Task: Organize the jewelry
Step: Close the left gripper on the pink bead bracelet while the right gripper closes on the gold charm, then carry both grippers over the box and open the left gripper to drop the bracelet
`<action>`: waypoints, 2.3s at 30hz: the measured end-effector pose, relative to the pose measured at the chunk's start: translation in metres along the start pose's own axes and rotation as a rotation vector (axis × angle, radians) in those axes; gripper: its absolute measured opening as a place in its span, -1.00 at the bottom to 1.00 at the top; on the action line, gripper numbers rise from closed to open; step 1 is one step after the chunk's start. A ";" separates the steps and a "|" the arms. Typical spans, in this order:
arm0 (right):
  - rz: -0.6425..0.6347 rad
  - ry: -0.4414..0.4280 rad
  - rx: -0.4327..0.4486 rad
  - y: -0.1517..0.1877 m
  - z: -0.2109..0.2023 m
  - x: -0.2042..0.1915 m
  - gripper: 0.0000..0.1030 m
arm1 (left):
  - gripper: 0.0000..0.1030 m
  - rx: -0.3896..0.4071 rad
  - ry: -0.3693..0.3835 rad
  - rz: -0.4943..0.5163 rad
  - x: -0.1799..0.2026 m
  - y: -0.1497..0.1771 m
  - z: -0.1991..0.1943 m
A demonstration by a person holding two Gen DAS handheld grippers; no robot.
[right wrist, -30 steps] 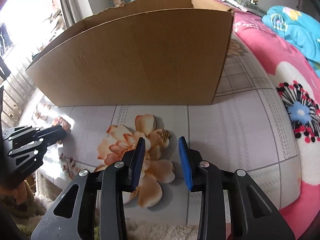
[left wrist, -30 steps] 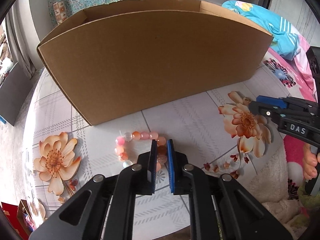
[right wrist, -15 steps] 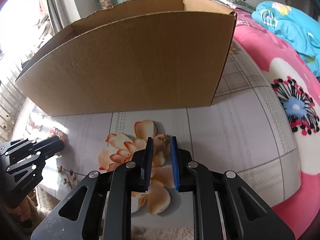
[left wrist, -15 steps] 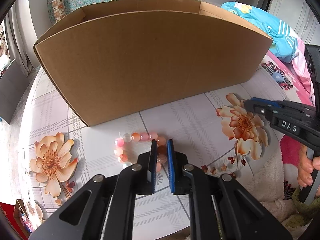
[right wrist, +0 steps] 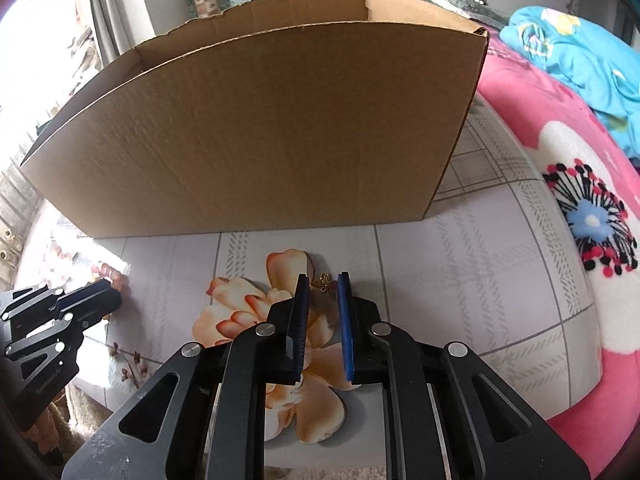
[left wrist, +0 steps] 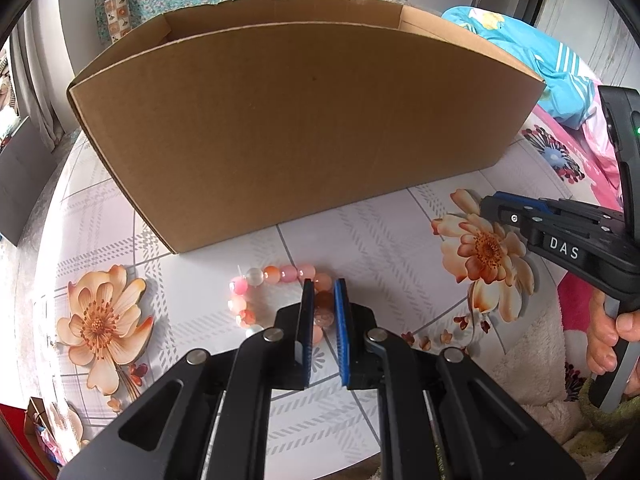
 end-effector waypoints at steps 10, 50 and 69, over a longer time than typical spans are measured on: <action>-0.028 0.057 0.023 -0.002 0.007 -0.011 -0.75 | -0.82 0.000 0.001 -0.002 0.000 0.000 0.000; 0.130 -0.115 0.032 -0.008 -0.013 0.035 -0.80 | -0.82 -0.003 -0.045 0.014 0.005 -0.001 0.000; 0.156 -0.197 0.065 -0.015 -0.043 0.032 -0.79 | -0.82 0.046 -0.064 -0.032 -0.004 0.001 -0.007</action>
Point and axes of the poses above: each gripper's, at about its wrist camera, not at the fingertips, and z roughly the way its jaws point, x to its right, y to its underside, the point moved 4 cm from there along z, roughly the way its jaws point, and after that the axes turned 14 degrees about -y, right-handed, at the moved point
